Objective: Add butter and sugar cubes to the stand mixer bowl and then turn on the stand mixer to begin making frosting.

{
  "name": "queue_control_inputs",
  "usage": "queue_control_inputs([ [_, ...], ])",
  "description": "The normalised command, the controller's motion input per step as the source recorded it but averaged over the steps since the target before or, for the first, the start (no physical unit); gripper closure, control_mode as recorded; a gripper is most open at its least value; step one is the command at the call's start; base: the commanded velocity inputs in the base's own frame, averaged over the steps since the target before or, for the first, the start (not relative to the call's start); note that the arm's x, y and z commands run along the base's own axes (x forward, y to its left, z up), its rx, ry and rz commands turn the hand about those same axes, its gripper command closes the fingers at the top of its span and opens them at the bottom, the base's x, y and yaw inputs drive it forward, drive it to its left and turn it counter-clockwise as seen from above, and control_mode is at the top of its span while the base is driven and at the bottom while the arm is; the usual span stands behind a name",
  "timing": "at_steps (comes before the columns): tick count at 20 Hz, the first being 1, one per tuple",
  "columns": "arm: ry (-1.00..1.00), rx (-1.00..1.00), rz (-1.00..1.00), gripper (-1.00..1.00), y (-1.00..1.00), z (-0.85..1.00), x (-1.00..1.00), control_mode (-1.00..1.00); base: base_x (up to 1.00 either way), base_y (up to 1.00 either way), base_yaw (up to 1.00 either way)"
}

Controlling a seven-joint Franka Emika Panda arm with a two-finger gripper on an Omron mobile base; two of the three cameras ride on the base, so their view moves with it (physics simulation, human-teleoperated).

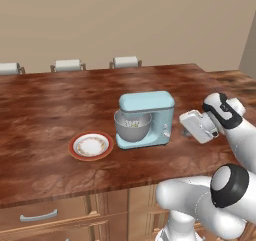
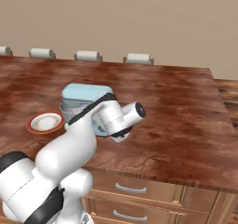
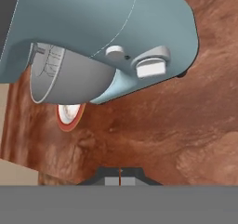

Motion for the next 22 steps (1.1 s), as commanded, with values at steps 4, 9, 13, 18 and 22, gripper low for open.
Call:
queue_control_inputs([
  [4, -0.06, 0.0, 0.0, 1.0, 0.01, -0.01, 0.0, -1.0, 0.0, 0.0, 0.0],
  [9, -0.02, 0.0, 0.0, 1.0, 0.12, -0.03, 0.05, -1.0, 0.0, 0.0, 0.0],
  [13, 0.0, 0.0, 0.0, 1.0, 0.11, -0.08, 0.26, -1.0, 0.0, 0.0, 0.0],
  [18, 0.0, 0.0, 0.0, 1.0, 0.0, -0.14, 0.32, -1.0, 0.0, 0.0, 0.0],
  [22, 0.0, 0.0, 0.0, 1.0, 0.0, -0.26, 0.19, -1.0, 0.0, 0.0, 0.0],
])
